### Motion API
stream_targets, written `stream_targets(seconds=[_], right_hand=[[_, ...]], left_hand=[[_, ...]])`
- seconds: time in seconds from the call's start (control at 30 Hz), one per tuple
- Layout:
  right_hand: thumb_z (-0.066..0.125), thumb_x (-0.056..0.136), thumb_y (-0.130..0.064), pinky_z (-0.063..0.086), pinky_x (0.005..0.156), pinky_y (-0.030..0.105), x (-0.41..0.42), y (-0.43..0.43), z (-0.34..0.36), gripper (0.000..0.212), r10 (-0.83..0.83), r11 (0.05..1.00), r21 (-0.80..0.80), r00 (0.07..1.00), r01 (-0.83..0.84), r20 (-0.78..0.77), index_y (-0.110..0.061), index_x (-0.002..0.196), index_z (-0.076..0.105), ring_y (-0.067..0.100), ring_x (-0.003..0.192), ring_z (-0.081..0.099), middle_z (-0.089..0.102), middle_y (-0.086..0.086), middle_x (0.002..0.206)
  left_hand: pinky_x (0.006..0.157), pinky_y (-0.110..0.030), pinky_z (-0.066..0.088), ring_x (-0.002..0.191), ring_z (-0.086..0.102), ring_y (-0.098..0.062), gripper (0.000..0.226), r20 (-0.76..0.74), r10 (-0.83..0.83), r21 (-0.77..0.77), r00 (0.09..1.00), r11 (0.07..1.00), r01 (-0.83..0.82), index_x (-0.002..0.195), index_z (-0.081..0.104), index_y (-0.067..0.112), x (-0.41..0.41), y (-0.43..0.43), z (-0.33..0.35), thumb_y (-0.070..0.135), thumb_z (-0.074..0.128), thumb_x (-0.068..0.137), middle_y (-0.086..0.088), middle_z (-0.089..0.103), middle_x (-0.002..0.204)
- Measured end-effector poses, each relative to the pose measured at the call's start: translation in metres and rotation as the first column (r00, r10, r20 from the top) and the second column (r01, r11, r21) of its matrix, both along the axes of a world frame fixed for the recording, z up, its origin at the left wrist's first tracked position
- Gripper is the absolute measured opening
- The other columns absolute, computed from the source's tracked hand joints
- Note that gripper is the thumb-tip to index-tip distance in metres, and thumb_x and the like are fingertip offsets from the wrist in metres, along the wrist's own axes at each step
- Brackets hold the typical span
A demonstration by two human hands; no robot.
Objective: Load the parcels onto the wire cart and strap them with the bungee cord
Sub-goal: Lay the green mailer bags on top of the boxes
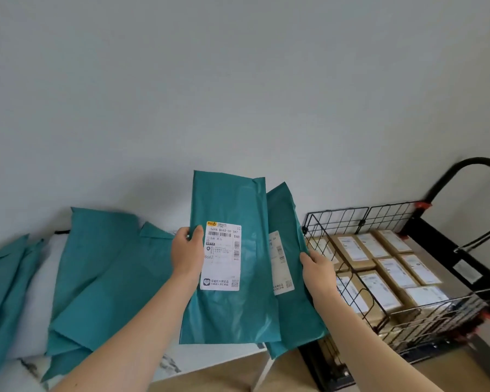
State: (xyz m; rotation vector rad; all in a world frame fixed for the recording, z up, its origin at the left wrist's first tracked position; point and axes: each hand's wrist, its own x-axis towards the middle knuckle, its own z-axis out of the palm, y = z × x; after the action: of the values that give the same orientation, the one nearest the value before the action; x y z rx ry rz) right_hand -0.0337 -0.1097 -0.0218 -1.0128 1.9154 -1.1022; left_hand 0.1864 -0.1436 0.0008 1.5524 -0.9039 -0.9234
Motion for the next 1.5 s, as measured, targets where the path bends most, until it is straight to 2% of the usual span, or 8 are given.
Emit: stream_targets(seconds=[0.27,0.5,0.67,0.83,0.97,1.13,1.3,1.5], right_hand=[[0.041,0.096,-0.021,0.048,0.067,0.036,-0.143,0.036,0.000,0.029,-0.091,0.996,0.017,0.996,0.091,0.011,-0.002,0.093,0.063,0.029,0.074,0.059,0.066,0.021,0.091],[0.042,0.098,-0.021,0.047,0.068,0.036,-0.227,0.026,-0.006,0.030,-0.152,0.988,0.029,0.988,0.152,0.002,-0.001,0.092,0.063,0.030,0.077,0.058,0.065,0.018,0.087],[0.040,0.099,-0.021,0.036,0.057,0.029,-0.271,-0.002,-0.007,0.029,-0.141,0.989,0.027,0.988,0.143,-0.063,-0.005,0.080,0.057,0.022,0.066,0.050,0.058,0.009,0.074],[0.040,0.099,-0.021,0.039,0.062,0.030,-0.320,-0.043,-0.008,0.029,-0.140,0.989,0.035,0.982,0.146,-0.128,-0.004,0.090,0.062,0.023,0.074,0.054,0.063,0.013,0.084],[0.040,0.099,-0.020,0.034,0.056,0.028,-0.364,-0.072,-0.013,0.028,-0.133,0.983,0.095,0.969,0.155,-0.207,-0.011,0.078,0.058,0.019,0.067,0.050,0.055,0.003,0.071],[0.042,0.098,-0.016,0.030,0.059,0.028,-0.413,-0.100,-0.043,0.028,-0.184,0.956,0.202,0.971,0.213,-0.152,0.001,0.086,0.061,0.023,0.067,0.044,0.054,0.013,0.074],[0.041,0.099,-0.017,0.036,0.056,0.026,-0.458,-0.125,-0.077,0.025,-0.184,0.935,0.299,0.981,0.192,-0.055,-0.008,0.091,0.064,0.020,0.067,0.049,0.058,0.007,0.073],[0.043,0.098,-0.014,0.049,0.074,0.035,-0.500,-0.168,-0.123,0.025,-0.149,0.889,0.447,0.986,0.101,0.073,-0.001,0.100,0.064,0.031,0.082,0.059,0.065,0.021,0.098]], left_hand=[[0.057,-0.028,0.036,0.065,0.050,-0.016,0.023,0.044,-0.103,0.032,0.994,0.994,0.102,0.084,0.052,0.009,-0.149,0.016,-0.011,0.024,0.042,0.098,-0.004,0.057,0.078],[0.065,-0.029,0.037,0.077,0.050,-0.025,0.020,0.035,-0.119,0.109,0.992,0.987,0.114,0.093,0.052,0.004,-0.234,0.002,-0.016,0.022,0.043,0.098,-0.005,0.054,0.078],[0.053,-0.024,0.036,0.065,0.048,-0.012,0.017,0.010,-0.153,0.131,0.988,0.980,0.150,0.096,0.050,0.006,-0.282,-0.029,-0.023,0.021,0.041,0.099,-0.002,0.053,0.079],[0.057,-0.029,0.038,0.073,0.051,-0.022,0.013,0.003,-0.229,0.185,0.973,0.957,0.225,0.095,0.050,0.005,-0.336,-0.083,-0.040,0.015,0.042,0.098,-0.010,0.056,0.089],[0.062,-0.030,0.042,0.073,0.055,-0.024,0.012,-0.050,-0.296,0.273,0.954,0.915,0.298,0.096,0.052,0.007,-0.383,-0.119,-0.061,0.009,0.040,0.095,-0.010,0.059,0.087],[0.061,-0.030,0.043,0.075,0.056,-0.026,0.015,-0.103,-0.287,0.352,0.952,0.885,0.305,0.097,0.054,0.005,-0.426,-0.151,-0.092,0.006,0.040,0.095,-0.012,0.061,0.086],[0.064,-0.033,0.042,0.076,0.054,-0.026,0.017,-0.096,-0.222,0.456,0.970,0.857,0.241,0.083,0.051,0.011,-0.451,-0.165,-0.124,0.008,0.039,0.096,-0.015,0.058,0.090],[0.057,-0.028,0.038,0.065,0.051,-0.020,0.022,-0.040,-0.083,0.556,0.996,0.826,0.091,0.077,0.049,0.009,-0.482,-0.175,-0.157,0.005,0.040,0.096,-0.011,0.056,0.079]])
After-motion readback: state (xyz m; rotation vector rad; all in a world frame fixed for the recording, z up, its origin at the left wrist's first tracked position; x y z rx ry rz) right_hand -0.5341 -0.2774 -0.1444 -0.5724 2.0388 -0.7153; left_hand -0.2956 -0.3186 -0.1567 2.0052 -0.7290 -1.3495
